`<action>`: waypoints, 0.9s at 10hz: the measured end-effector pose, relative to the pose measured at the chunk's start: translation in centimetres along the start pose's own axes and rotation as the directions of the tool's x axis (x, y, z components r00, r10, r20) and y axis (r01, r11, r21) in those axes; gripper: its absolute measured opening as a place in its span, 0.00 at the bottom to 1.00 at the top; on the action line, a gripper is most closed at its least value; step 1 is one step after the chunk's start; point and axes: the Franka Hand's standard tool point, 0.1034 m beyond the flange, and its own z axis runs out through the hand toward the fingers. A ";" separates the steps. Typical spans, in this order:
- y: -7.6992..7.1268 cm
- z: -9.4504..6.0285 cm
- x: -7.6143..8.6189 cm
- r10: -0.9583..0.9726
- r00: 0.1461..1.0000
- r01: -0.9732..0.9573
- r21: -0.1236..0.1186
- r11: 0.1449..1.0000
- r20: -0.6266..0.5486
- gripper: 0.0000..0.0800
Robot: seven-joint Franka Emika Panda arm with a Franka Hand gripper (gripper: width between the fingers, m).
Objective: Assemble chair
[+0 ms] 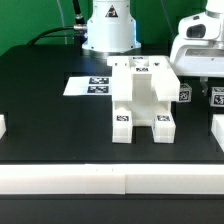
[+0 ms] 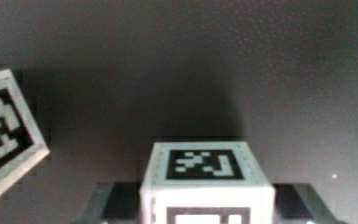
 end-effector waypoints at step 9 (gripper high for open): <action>4.9 -12.3 3.7 -0.109 0.994 0.108 0.081 0.991 0.005 0.36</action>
Offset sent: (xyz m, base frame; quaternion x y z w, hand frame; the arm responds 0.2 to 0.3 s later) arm 0.0031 -0.0321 0.0709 0.0066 -0.0278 -0.0506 0.9983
